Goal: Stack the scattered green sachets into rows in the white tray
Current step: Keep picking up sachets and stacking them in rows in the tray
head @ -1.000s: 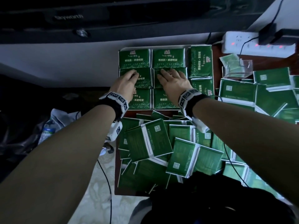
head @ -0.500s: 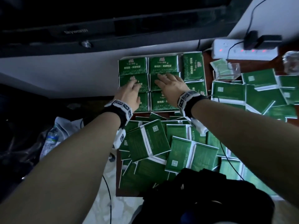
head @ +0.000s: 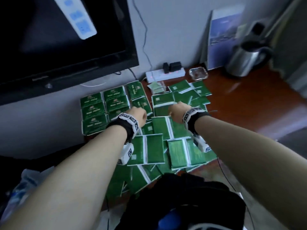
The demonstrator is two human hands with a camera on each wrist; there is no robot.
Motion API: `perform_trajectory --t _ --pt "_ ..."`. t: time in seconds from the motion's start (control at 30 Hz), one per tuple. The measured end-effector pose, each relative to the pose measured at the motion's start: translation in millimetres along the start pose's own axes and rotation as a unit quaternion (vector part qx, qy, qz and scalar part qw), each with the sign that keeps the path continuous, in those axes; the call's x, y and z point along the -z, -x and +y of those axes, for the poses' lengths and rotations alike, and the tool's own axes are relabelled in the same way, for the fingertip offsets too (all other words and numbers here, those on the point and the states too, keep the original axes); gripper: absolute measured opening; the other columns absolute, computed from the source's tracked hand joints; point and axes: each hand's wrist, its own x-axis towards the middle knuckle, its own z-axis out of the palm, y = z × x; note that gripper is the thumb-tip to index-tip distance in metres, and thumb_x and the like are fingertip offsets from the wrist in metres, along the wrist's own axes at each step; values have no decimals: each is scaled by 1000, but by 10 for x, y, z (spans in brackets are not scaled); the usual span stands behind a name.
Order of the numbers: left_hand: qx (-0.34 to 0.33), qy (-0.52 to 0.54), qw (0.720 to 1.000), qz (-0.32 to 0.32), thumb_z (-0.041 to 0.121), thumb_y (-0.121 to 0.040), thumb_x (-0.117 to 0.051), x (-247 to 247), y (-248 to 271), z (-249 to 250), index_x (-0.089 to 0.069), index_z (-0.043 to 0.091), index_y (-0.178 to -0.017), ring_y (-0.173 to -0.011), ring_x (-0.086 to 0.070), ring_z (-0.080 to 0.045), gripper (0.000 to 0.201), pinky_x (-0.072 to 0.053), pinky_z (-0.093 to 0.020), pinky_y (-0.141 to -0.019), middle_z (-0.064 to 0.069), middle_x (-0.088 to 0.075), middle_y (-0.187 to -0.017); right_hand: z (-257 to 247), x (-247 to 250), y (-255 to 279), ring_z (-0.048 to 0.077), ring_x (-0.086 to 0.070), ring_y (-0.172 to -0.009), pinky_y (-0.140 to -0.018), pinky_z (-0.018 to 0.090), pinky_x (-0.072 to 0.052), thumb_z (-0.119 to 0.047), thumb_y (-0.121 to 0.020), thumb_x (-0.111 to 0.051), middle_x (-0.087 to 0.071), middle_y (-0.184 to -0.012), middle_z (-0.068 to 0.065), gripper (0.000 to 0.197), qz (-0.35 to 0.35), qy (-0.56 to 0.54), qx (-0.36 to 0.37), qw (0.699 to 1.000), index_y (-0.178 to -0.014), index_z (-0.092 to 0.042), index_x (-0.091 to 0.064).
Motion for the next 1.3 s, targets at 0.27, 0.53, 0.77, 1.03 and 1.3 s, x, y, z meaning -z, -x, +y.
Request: perform_trajectory --t 0.27,0.53,0.77,1.03,1.3 --pt "-72 -16 996 -50 19 -93 -55 -503 229 1129 -74 22 -105 -102 -66 -26 22 -54 -30 -86 -3 -71 -111 1152 -404 1239 33 -65 -100 -79 35 -56 -6 -92 -46 -63 -119 14 33 -68 30 -121 990 -117 -13 -67" --pt "-70 -3 997 -21 19 -93 -55 -303 -336 1782 -74 25 -104 -99 -66 -29 22 -55 -32 -85 -7 -71 -110 1922 -329 1173 27 -66 -93 -79 41 -60 -7 -93 -45 -68 -111 9 32 -52 17 -128 990 -113 -14 -68" --pt "-17 32 998 -55 17 -94 -56 -307 -1010 2230 -73 25 -100 -98 -66 -25 20 -56 -33 -86 -4 -71 -108 2686 -82 490 31 -66 -92 -76 38 -59 -8 -96 -43 -64 -112 11 32 -101 24 -87 991 -117 -15 -66" --pt "81 110 989 -61 16 -93 -58 -304 -1624 2464 -69 26 -106 -97 -65 -23 19 -57 -38 -87 0 -69 -108 3389 27 -464 28 -67 -79 -67 43 -61 -7 -84 -61 -67 -100 7 27 -152 50 -45 986 -107 -21 -68" --pt "136 144 979 -51 12 -92 -55 -223 -2004 2265 -69 22 -109 -100 -66 -21 24 -56 -36 -89 1 -71 -110 3397 147 -1177 36 -65 -91 -75 39 -58 -9 -88 -47 -64 -113 16 32 -119 -39 -37 992 -113 -13 -66"
